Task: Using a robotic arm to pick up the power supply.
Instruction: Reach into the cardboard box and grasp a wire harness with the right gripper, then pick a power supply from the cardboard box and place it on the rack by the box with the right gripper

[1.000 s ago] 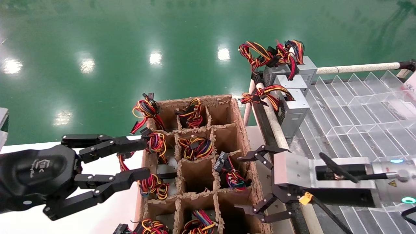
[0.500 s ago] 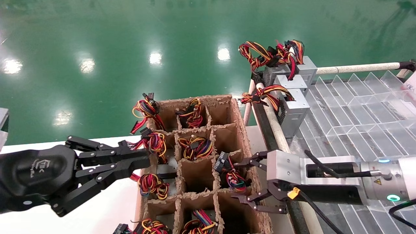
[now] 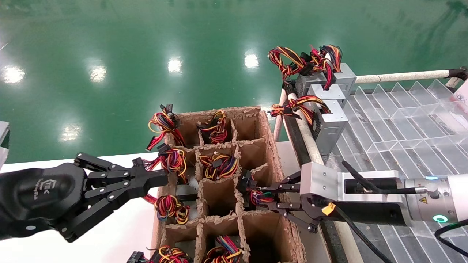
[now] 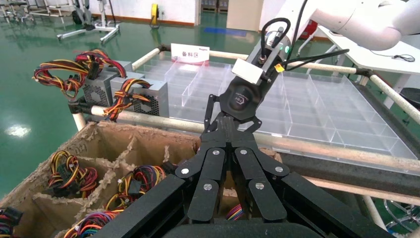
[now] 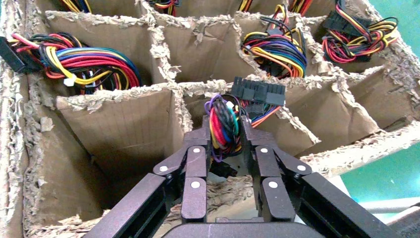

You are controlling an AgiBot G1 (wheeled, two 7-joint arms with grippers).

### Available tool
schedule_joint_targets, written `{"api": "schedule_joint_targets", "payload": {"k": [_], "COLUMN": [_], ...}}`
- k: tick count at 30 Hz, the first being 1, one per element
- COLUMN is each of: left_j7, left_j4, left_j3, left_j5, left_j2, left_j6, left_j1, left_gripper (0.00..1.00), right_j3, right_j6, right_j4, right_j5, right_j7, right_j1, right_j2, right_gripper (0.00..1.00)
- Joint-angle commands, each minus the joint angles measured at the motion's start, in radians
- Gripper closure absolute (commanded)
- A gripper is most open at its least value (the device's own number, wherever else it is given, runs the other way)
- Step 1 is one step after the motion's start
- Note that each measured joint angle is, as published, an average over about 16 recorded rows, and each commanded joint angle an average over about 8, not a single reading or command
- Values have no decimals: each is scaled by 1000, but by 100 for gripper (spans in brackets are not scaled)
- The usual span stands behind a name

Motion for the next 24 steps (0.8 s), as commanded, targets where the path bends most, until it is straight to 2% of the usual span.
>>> {"api": "schedule_joint_targets", "payload": {"k": [1,11,24], "left_j7": [0,0,0], "left_j4": [0,0,0], "left_j3": [0,0,0], "left_j5": [0,0,0], "left_j2": [0,0,0], "left_j6": [0,0,0], "left_j1": [0,0,0], "left_gripper": [100,100,100], "right_j3": [1,41,200], "right_j6": [3,-11,-140], "right_j4": [0,4,1], "right_j5": [-2,61,305], "right_j7": [4,-35,-46], "right_j1": [0,31,221], "right_j2": [1,18,154], "right_gripper": [100,100,100]}}
